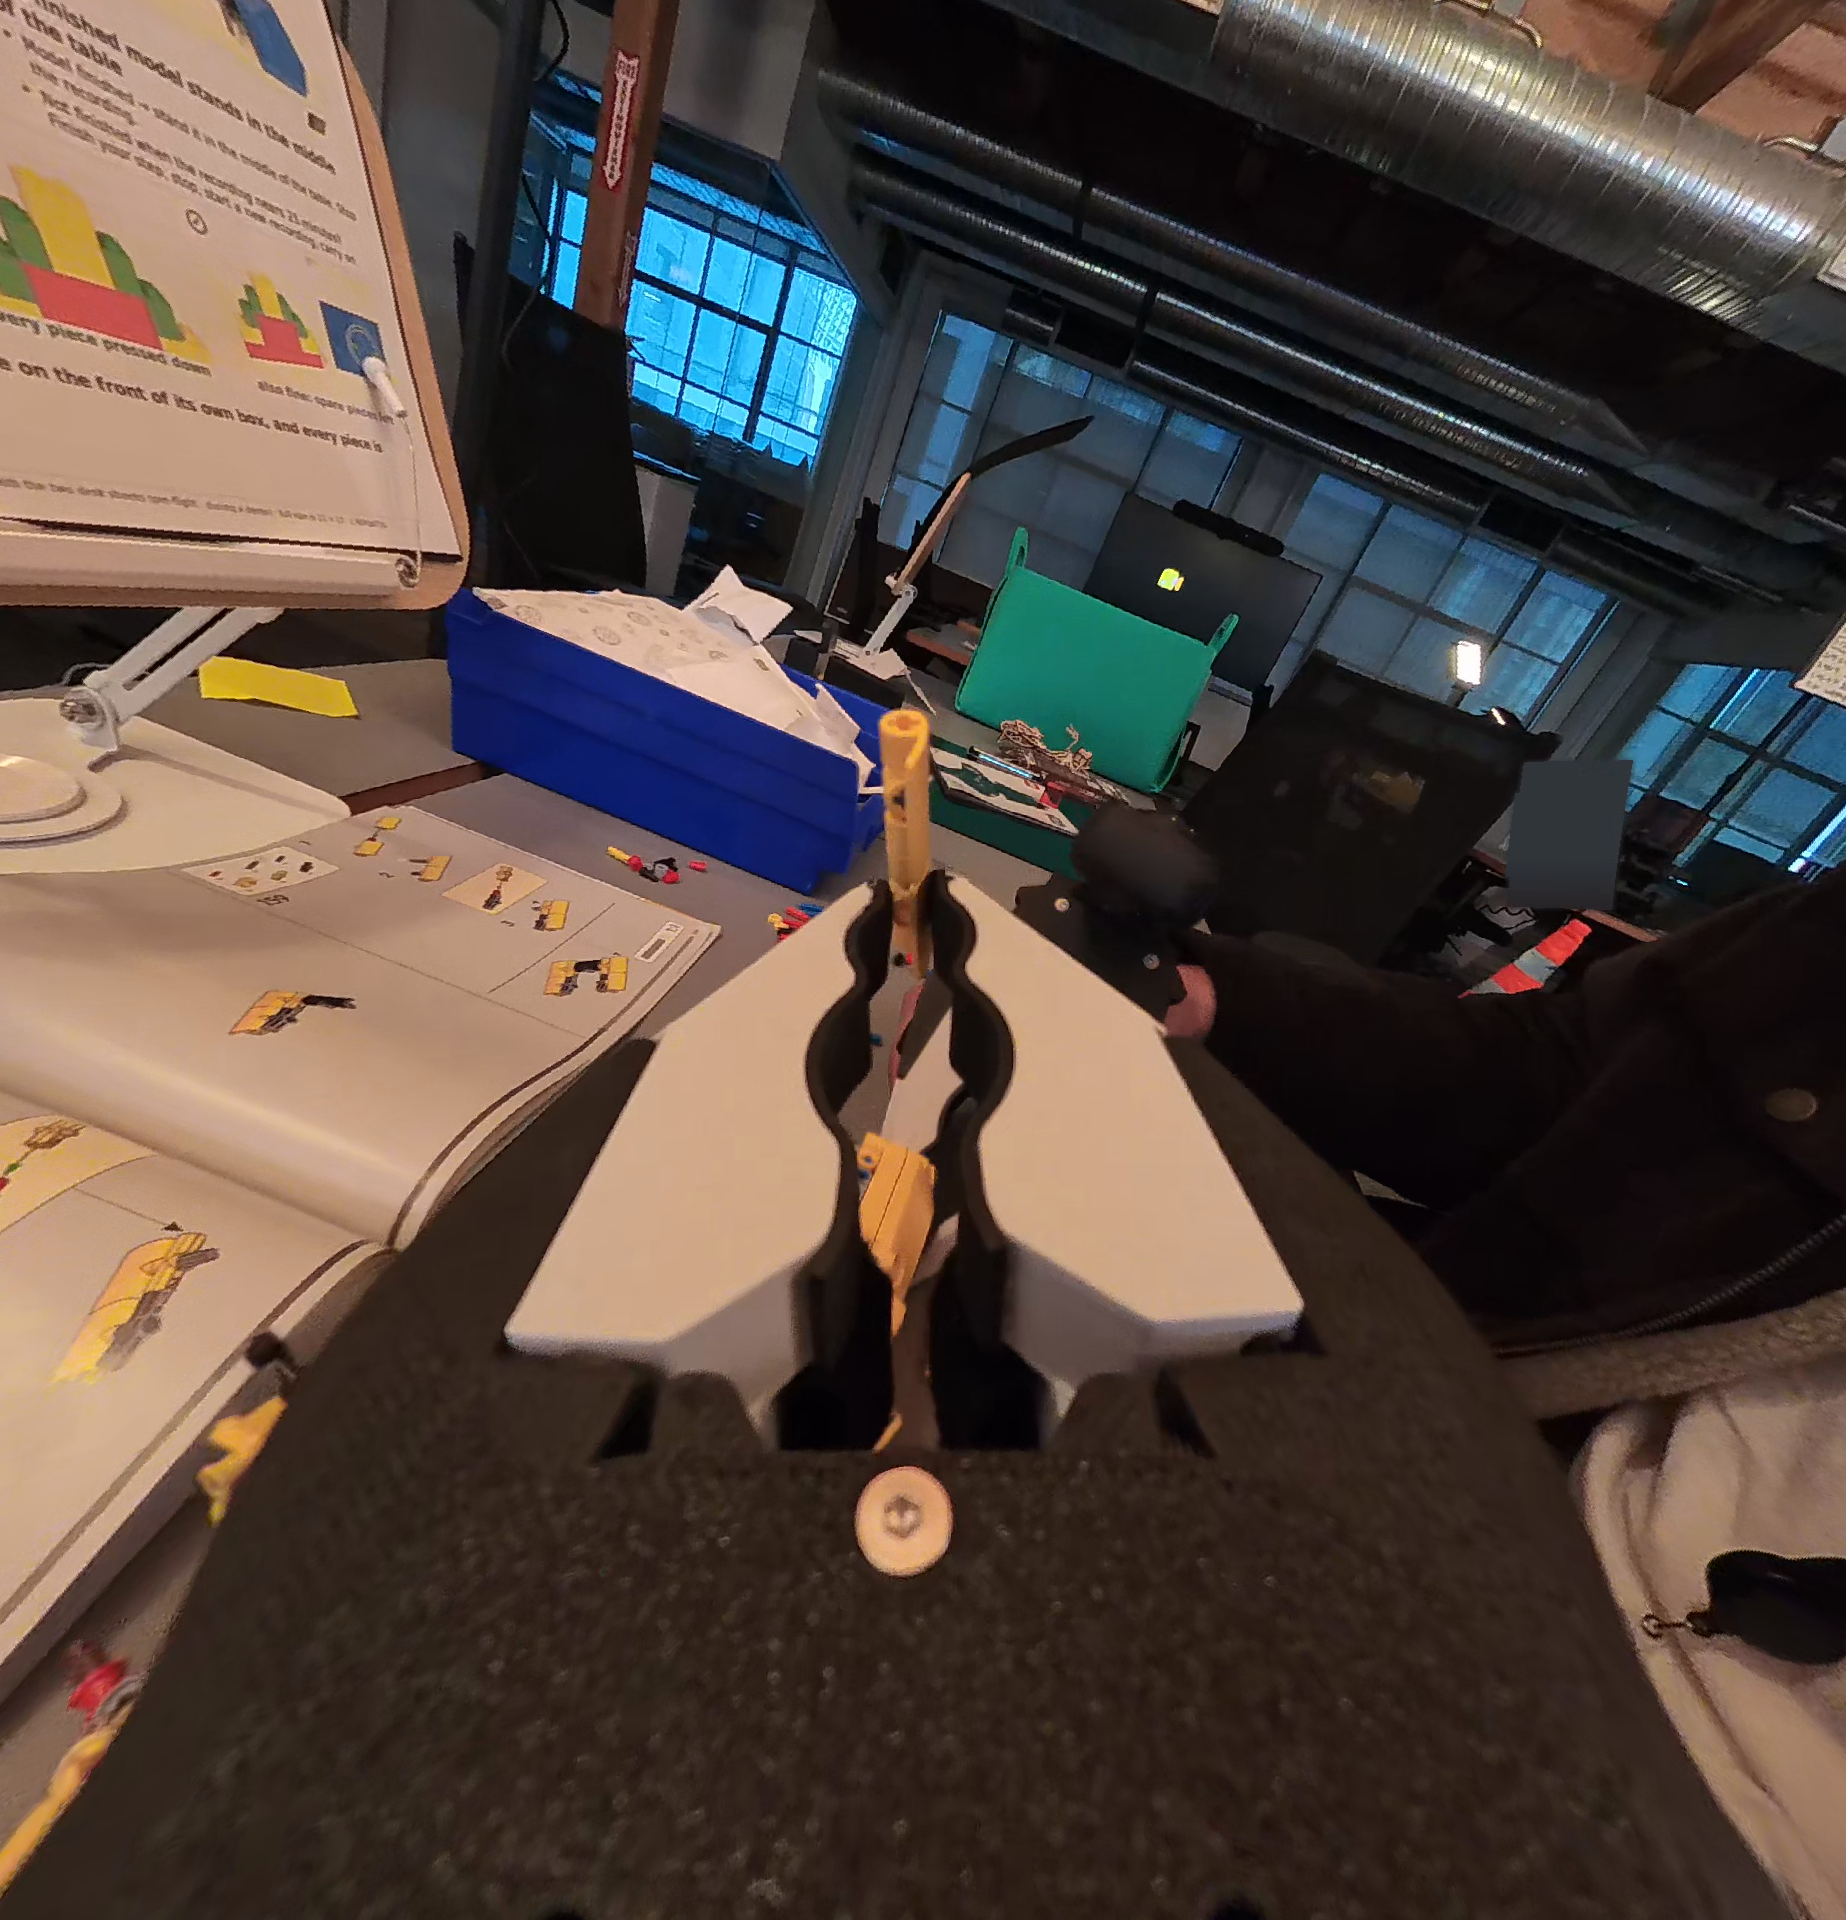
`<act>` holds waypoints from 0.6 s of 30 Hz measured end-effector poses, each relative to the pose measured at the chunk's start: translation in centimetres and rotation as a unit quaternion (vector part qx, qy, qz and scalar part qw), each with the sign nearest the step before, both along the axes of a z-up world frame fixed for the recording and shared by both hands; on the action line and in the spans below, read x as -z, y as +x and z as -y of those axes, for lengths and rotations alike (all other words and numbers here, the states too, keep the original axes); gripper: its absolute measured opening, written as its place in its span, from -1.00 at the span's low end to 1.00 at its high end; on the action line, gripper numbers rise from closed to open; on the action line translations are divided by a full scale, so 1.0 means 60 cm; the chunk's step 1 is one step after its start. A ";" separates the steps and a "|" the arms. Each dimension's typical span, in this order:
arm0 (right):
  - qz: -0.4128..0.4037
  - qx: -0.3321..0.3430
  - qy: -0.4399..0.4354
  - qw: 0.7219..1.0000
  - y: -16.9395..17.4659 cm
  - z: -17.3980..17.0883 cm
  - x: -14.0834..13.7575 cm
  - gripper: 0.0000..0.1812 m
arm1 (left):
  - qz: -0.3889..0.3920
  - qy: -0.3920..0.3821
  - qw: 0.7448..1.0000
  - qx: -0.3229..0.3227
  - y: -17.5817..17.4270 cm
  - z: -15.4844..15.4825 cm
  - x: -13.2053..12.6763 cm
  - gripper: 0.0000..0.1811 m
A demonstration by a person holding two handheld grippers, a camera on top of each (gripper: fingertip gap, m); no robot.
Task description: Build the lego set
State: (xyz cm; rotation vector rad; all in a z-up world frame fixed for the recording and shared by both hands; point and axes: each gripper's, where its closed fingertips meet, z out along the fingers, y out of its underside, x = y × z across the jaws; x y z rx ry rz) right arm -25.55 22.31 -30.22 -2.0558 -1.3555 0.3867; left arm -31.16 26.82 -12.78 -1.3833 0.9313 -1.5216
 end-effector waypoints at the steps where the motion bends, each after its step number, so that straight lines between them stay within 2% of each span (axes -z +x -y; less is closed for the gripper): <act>1: 0.002 0.004 0.004 1.000 0.001 -0.002 0.000 -0.85 | 0.001 -0.001 1.000 -0.002 -0.001 -0.002 -0.001 -0.93; 6: -0.017 0.041 0.018 0.999 0.027 0.000 -0.009 -0.78 | 0.002 -0.002 1.000 -0.001 -0.002 -0.002 -0.002 -0.93; 16: -0.069 -0.016 -0.002 0.997 -0.004 -0.009 -0.003 -0.76 | 0.004 -0.003 1.000 0.003 0.000 0.001 -0.003 -0.93; 18: -0.065 -0.031 -0.011 0.997 -0.014 -0.002 0.004 -0.90 | 0.002 -0.002 1.000 0.004 0.001 0.003 -0.002 -0.93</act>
